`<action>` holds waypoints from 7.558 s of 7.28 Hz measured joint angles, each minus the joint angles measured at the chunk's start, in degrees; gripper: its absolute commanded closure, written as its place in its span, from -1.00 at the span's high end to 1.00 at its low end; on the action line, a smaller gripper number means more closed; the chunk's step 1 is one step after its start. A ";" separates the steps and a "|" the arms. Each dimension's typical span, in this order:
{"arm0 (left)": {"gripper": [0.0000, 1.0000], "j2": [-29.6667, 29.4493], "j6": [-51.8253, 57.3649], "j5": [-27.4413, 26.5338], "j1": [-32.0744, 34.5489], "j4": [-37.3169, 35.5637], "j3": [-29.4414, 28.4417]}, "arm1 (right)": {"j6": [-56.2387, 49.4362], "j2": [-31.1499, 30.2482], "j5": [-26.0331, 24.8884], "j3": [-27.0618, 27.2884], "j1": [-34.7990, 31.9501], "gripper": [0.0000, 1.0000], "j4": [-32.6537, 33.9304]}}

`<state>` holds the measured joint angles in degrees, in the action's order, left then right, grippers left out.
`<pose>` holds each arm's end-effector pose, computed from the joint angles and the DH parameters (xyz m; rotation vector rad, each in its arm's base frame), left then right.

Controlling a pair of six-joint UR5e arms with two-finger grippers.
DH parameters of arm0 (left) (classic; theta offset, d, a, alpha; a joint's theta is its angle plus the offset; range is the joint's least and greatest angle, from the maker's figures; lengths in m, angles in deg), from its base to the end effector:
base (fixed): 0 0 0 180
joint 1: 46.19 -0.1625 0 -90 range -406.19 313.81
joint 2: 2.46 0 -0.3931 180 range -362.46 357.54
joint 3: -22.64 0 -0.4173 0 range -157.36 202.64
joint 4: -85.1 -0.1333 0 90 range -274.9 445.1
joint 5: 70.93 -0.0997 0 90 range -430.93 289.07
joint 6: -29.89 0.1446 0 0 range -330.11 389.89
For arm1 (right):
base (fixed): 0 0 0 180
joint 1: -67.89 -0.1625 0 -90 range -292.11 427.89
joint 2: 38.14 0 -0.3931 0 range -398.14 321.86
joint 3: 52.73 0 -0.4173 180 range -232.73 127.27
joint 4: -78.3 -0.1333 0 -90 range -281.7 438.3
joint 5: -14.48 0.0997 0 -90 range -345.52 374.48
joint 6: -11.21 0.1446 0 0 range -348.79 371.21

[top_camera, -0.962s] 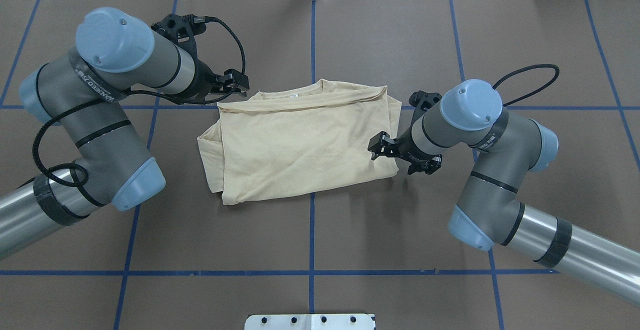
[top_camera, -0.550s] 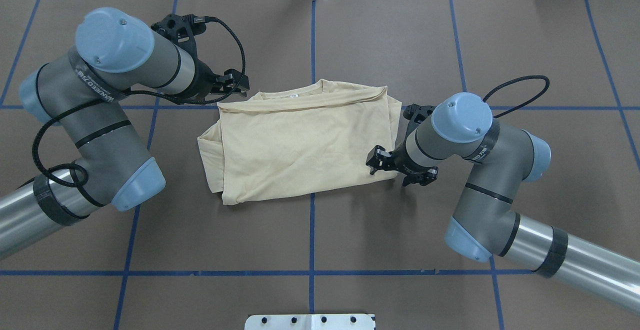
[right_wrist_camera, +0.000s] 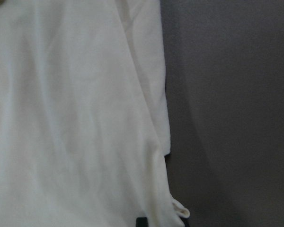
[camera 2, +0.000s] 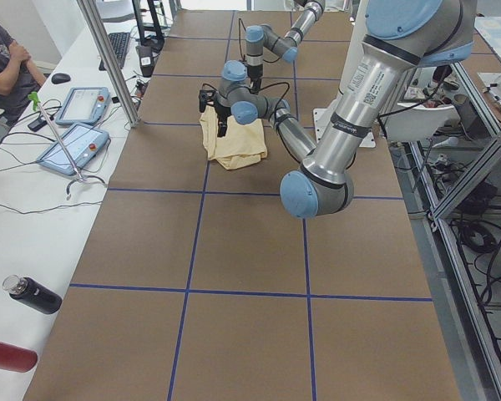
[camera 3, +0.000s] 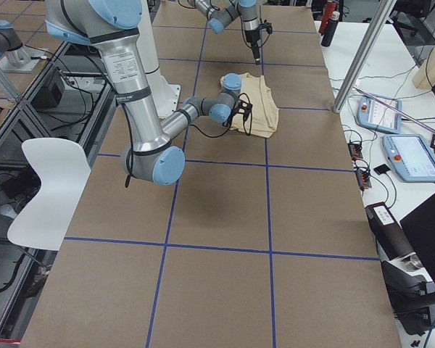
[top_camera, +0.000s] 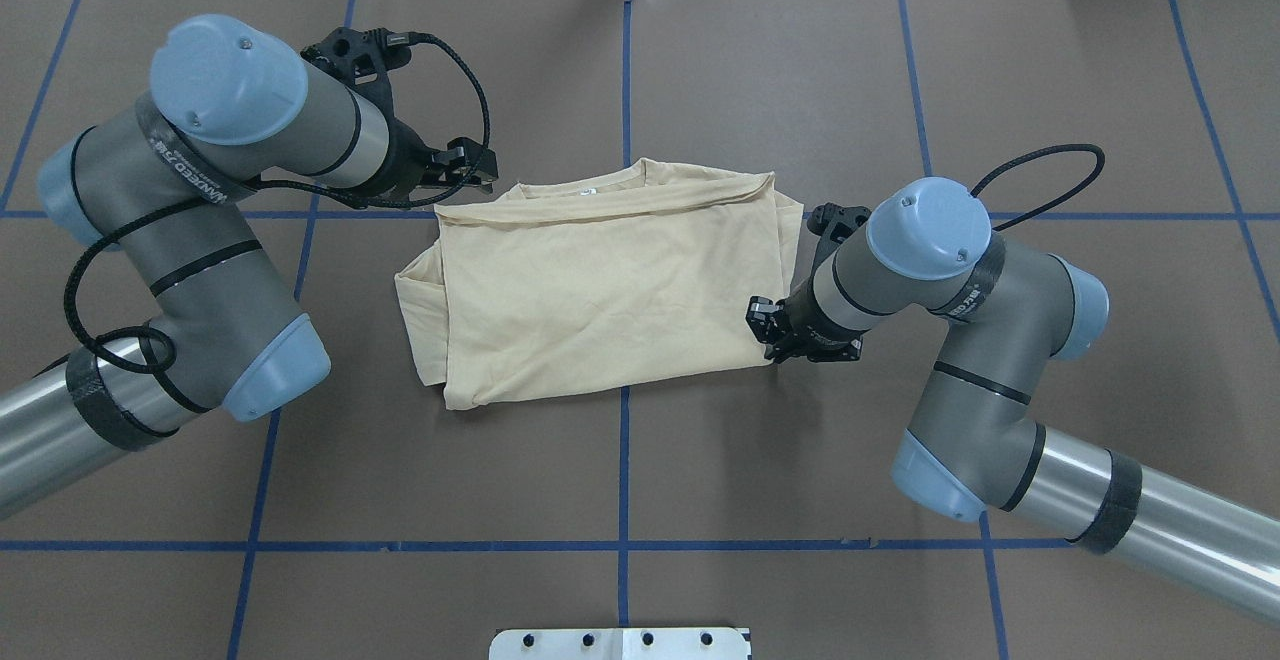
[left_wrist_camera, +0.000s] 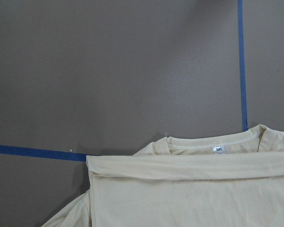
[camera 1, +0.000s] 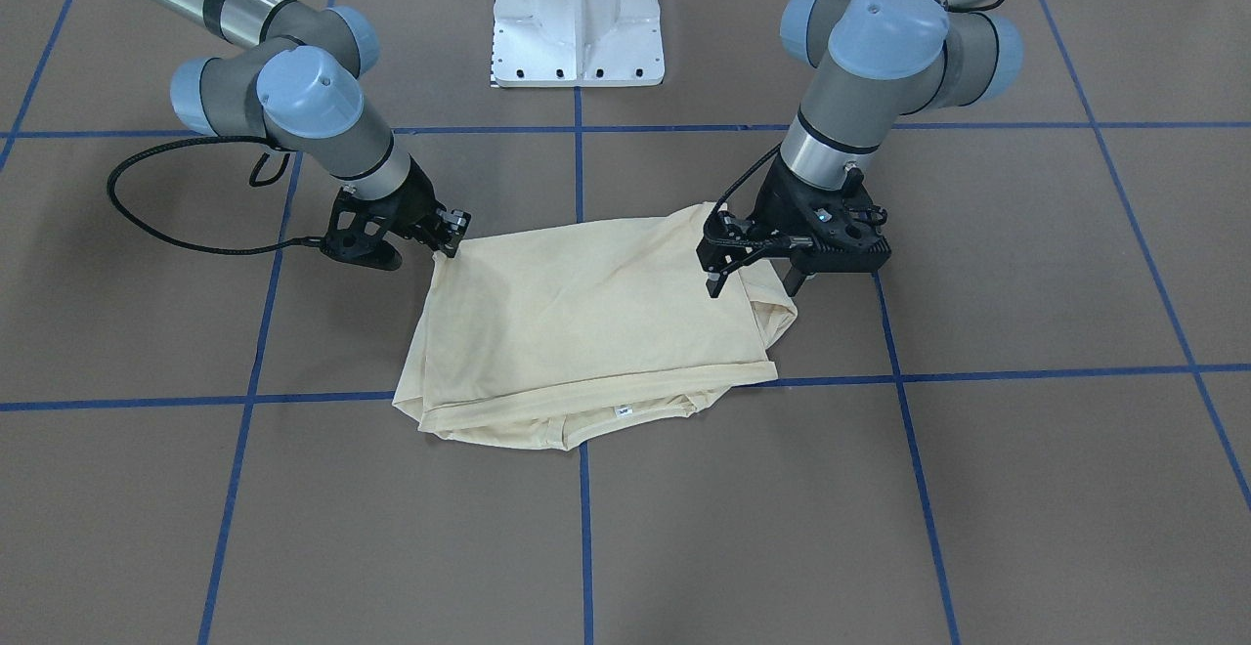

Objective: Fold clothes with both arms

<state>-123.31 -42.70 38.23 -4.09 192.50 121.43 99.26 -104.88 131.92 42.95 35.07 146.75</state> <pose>0.4557 -0.5275 0.2244 0.2237 1.0090 -0.2256 -0.5377 -0.4261 0.3264 -0.1690 -0.9597 0.2848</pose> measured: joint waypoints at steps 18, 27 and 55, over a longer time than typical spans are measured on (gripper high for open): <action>0.99 0.58 -6.50 -1.54 -11.61 -0.22 4.86 | 10.37 -20.70 9.47 24.36 6.23 1.00 3.47; -0.61 0.31 -25.92 -7.80 -28.11 -0.52 3.45 | 6.28 -17.36 9.22 24.06 -4.24 1.00 3.49; 0.99 -16.05 -9.27 -32.35 -3.59 34.21 -39.77 | 6.33 -14.86 5.62 21.87 -7.20 1.00 3.51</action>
<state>-139.36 -51.98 5.87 -7.68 226.72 81.66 105.59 -119.74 137.54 64.82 27.87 150.26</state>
